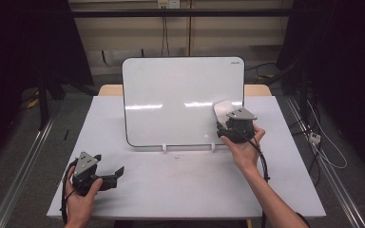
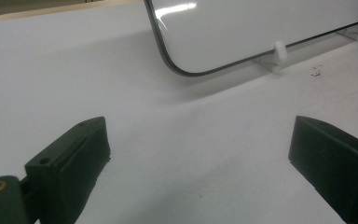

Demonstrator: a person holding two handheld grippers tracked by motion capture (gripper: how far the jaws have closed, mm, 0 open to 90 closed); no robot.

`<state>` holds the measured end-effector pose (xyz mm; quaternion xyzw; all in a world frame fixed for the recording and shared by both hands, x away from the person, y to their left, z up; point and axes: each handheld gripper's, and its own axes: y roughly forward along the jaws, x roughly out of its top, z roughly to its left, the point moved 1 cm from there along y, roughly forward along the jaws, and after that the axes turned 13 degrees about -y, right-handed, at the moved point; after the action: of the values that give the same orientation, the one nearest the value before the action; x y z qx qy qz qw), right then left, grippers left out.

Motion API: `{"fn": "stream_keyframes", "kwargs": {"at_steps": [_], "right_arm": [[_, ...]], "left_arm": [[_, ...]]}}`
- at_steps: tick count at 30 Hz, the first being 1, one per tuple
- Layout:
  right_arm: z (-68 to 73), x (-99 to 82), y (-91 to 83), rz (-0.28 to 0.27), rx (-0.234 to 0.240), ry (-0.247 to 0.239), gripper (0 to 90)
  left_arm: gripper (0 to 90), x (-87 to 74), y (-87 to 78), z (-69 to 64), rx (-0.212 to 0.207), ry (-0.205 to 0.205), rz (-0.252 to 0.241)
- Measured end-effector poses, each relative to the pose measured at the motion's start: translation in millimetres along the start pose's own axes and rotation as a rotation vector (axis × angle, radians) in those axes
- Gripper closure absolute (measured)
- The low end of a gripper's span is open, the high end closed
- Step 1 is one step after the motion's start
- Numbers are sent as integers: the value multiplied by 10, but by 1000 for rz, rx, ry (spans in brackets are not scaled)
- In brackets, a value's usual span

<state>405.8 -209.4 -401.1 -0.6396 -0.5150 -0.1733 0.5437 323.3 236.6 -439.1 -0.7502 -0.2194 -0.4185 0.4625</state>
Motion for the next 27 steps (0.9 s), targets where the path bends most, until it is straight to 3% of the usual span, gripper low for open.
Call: {"fn": "stream_keyframes", "kwargs": {"at_steps": [2, 4, 5, 7, 11, 27], "right_arm": [[-17, 3, -4, -7, 14, 10, 314], [-57, 1, -14, -30, 63, 53, 314], [-69, 9, -30, -34, 58, 61, 314], [-59, 58, -95, -57, 8, -5, 314], [-59, 120, -215, -92, -2, -24, 314], [-8, -61, -373, -118, 41, -97, 314]], "left_arm": [[50, 0, -4, 2, 0, -1, -5], [50, 4, -9, 6, 3, 0, -1], [50, 5, -9, 5, 4, 0, -1], [50, 4, -1, -2, 3, -1, -7], [50, 5, 3, -14, 4, 5, 2], [50, 9, -11, -35, 10, 12, -7]]}}
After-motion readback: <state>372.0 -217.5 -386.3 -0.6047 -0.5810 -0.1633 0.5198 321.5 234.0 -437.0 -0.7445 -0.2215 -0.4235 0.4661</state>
